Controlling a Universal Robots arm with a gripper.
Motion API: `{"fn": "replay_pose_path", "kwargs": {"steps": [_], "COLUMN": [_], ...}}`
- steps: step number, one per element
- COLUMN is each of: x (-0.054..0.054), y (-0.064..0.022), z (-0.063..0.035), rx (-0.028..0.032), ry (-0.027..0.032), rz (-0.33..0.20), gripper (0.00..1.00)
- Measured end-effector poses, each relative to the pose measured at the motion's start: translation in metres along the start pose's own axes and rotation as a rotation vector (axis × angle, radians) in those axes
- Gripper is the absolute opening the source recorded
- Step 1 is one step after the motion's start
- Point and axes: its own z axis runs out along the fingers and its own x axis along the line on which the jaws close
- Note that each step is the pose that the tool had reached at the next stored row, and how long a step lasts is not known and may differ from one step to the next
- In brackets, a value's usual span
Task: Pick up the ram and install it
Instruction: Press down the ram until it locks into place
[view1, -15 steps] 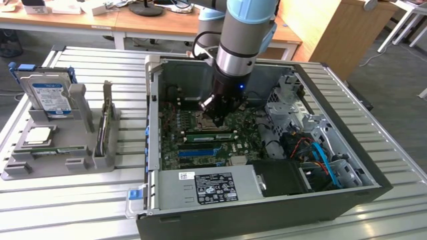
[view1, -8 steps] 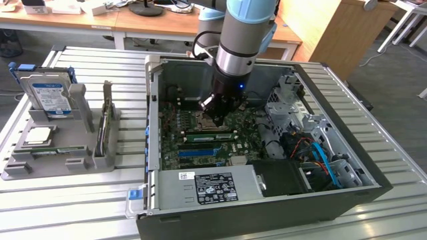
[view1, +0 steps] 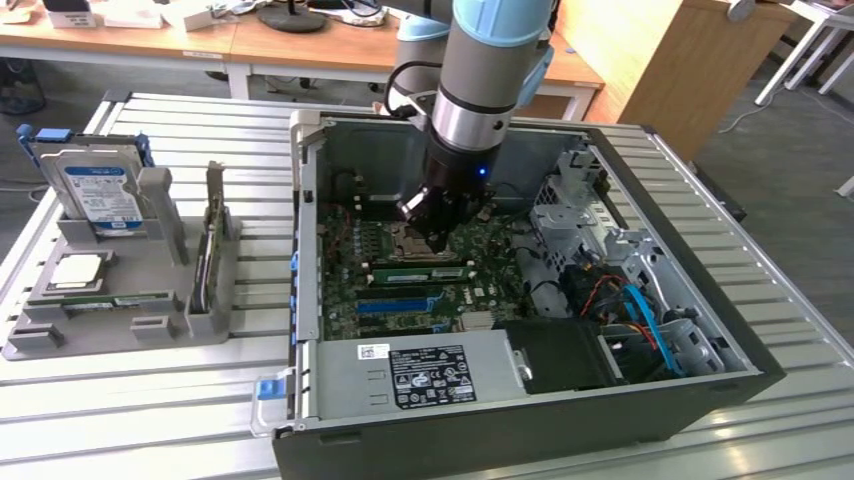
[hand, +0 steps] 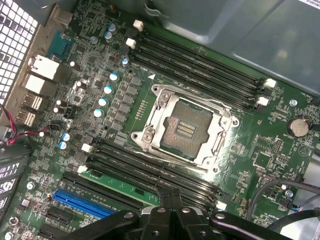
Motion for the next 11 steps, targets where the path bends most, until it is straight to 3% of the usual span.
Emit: {"fn": "replay_pose_path", "kwargs": {"steps": [11], "x": [-0.0001], "y": [0.0004], "z": [0.0], "rx": [0.0001], "ry": [-0.0001], "rz": [0.005], "gripper": [0.1]}}
